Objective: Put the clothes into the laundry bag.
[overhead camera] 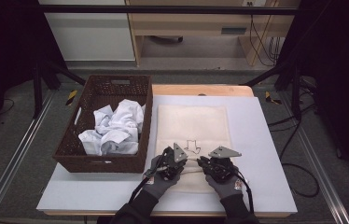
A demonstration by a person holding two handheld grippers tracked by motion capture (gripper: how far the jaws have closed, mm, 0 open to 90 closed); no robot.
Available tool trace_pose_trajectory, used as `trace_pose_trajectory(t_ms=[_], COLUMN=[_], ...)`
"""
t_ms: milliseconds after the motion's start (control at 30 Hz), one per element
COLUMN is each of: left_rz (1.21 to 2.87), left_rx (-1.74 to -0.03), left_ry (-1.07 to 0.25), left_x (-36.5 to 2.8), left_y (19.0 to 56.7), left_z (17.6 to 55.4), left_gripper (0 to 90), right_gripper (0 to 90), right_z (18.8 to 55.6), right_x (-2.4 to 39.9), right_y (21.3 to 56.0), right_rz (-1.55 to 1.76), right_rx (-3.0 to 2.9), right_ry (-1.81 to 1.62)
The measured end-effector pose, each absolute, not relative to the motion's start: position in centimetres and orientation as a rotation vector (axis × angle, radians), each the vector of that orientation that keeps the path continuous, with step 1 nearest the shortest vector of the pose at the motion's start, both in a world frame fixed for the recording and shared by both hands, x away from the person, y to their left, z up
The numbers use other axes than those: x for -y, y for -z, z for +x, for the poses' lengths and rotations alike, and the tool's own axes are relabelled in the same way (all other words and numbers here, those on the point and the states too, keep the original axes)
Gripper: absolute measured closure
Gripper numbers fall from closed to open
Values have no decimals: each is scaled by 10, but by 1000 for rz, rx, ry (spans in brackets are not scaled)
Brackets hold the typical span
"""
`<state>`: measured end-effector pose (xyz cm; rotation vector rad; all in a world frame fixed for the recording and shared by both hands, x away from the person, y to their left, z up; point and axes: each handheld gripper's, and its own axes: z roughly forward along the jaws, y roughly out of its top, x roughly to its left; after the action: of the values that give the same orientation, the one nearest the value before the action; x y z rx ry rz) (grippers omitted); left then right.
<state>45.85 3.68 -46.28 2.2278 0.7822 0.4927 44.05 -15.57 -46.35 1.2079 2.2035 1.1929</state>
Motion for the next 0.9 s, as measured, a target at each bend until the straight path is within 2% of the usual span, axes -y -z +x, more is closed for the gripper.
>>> trace_pose_trajectory(t_ms=[33,167,267,333,367,433,567,667,733,800,833,867,900], left_rz=[2218,2178,2152,2160,2168,2183,2160,2120,2098,2079,2074,2078,2084], left_rx=[-785,-793,-803,-797,-791,-790,-790,-784,-776,-768,-766,-759,-752], left_ry=[-484,-464,-420,-422,-430,-434,-390,-380,-389,-398,-408,-409,-399], left_x=[-38,-41,-43,-42,-41,-40,-43,-51,-58,-65,-69,-73,-77], left_y=[462,455,446,444,444,446,447,439,432,426,424,423,423], left_z=[459,460,462,462,462,461,458,450,442,434,430,426,422], left_gripper=[848,846,833,828,828,819,741,656,656,662,716,716,758], right_gripper=[749,604,558,558,574,675,846,874,874,874,874,874,874], right_z=[440,438,438,440,441,443,445,444,443,443,443,443,443], right_x=[156,153,148,147,146,146,147,150,150,152,152,152,151], right_y=[464,462,464,466,466,466,466,462,462,461,460,460,459], right_rz=[1208,1184,1178,1173,1177,1176,1207,1231,1242,1243,1251,1251,1256], right_rx=[-2203,-2195,-2200,-2201,-2198,-2189,-2172,-2153,-2150,-2150,-2150,-2150,-2146], right_ry=[-1193,-1196,-1143,-1114,-1105,-1078,-1089,-1116,-1122,-1135,-1141,-1141,-1146])
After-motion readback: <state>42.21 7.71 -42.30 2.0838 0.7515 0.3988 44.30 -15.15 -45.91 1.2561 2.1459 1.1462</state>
